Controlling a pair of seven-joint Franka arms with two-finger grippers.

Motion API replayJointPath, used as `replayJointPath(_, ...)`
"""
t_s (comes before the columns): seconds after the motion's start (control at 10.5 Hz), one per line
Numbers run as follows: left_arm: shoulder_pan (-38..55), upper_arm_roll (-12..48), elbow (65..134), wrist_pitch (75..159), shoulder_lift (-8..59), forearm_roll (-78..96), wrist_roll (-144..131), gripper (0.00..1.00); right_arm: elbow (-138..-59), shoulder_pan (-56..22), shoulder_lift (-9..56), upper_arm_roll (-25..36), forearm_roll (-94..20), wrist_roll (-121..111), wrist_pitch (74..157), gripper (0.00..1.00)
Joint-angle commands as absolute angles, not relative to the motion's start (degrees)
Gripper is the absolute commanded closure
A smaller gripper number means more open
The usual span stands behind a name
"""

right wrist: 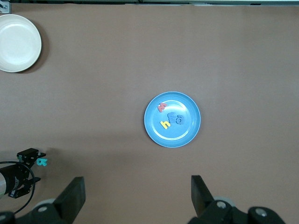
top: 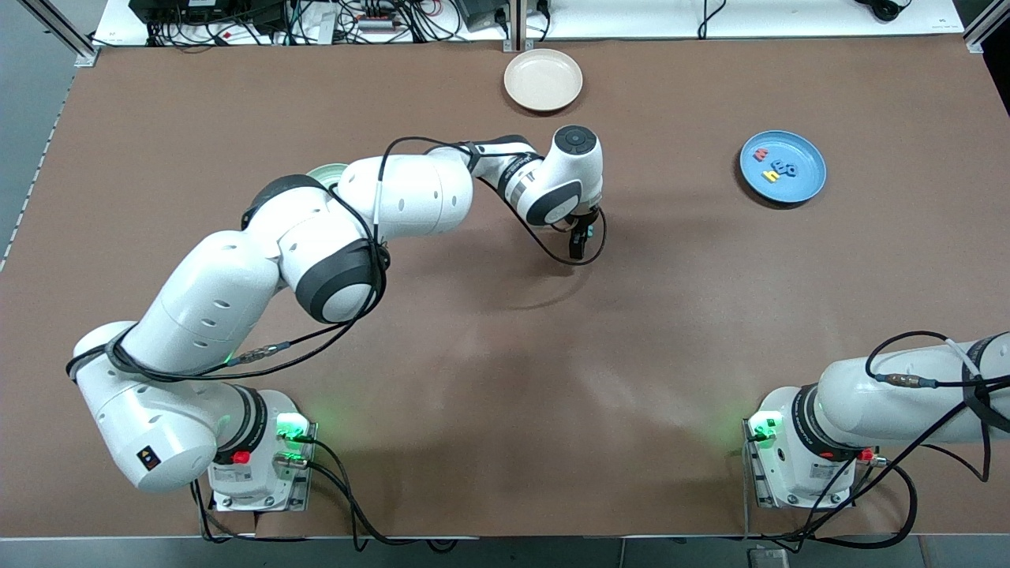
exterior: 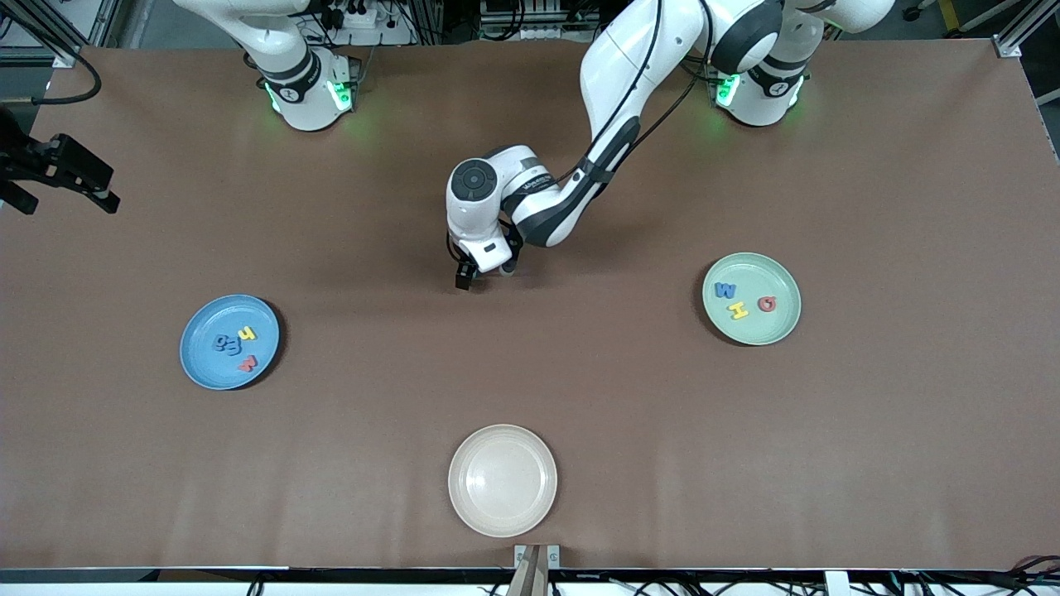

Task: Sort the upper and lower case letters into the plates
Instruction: 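Lower and close the left gripper on the teal R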

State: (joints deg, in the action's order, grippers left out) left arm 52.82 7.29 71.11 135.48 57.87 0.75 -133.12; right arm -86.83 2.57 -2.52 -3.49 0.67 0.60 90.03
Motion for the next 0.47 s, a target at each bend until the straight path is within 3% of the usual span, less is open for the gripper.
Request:
replayJointPath(0.0,53.44,6.68,67.76,135.35,59.94,2.37,-133.77,0.14,-86.04,3.25,-1.67,-3.43,-0.53,-0.17,89.39,0.0)
replayJointPath(0.09,53.44,6.68,67.76,135.35,59.94,2.9,-133.68,0.28,-85.96,3.34,-1.5,-3.43,-0.53,-0.18,89.3,0.0)
replayJointPath(0.38,53.44,6.59,67.85,135.53,60.12,2.99,-133.59,0.53,-85.96,3.08,-0.88,-3.43,-0.26,0.09,89.21,0.0)
